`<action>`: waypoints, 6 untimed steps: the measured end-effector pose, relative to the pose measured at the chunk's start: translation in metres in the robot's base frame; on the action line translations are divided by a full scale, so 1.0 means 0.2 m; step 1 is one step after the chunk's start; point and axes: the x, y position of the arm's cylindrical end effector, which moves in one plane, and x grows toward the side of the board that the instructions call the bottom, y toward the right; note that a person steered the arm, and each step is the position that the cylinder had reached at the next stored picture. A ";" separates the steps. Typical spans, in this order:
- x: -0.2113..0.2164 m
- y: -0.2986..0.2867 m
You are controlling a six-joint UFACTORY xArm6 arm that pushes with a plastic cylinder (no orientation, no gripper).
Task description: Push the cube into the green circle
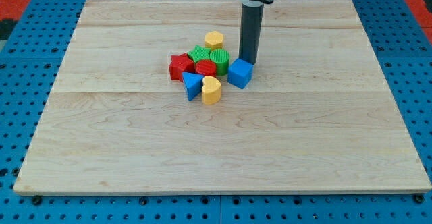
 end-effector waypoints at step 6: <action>0.14 0.05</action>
